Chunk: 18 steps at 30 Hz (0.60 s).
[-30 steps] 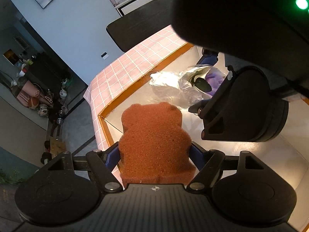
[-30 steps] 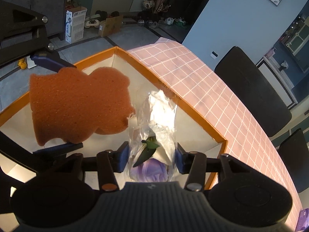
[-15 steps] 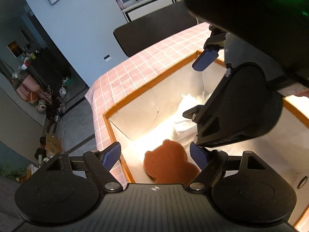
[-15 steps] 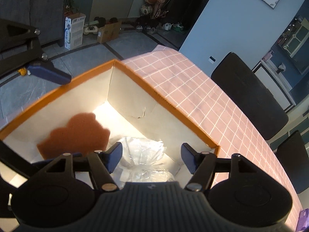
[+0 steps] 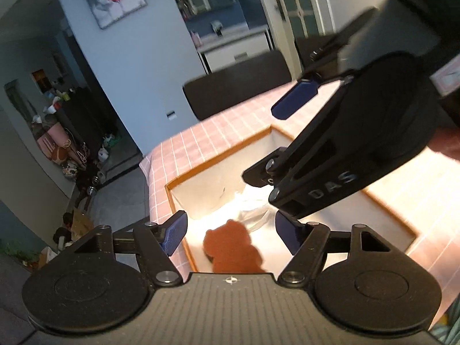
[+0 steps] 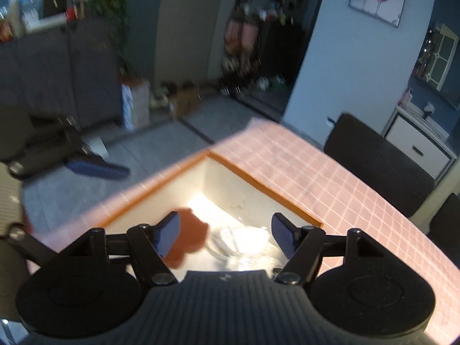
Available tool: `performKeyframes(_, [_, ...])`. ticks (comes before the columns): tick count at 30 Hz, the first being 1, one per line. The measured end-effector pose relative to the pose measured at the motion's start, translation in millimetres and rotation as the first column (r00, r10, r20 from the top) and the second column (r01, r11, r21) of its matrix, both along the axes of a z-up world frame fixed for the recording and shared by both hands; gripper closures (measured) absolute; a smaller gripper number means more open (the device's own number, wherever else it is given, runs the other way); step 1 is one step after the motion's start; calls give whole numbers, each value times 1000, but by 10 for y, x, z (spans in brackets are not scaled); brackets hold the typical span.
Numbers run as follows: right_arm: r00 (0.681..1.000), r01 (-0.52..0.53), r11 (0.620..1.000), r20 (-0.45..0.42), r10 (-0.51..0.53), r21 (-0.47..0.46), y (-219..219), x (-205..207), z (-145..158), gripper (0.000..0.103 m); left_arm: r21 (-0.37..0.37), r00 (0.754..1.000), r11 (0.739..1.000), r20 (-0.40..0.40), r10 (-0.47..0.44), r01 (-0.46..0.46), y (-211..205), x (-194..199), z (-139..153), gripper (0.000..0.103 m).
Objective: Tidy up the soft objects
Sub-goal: 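Withdraw both tools from the box back toward the table items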
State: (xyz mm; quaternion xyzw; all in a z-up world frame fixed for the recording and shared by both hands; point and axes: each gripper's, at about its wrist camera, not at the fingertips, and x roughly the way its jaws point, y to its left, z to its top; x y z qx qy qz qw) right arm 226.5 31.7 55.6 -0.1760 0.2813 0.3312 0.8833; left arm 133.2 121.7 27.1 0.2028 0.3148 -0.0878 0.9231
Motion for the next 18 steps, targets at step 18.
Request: performKeyframes(18, [958,153,932,182,-221,328,-1556,-1455,-150,27,-346,958,938,256,129,-34,-607,-998,-117,35])
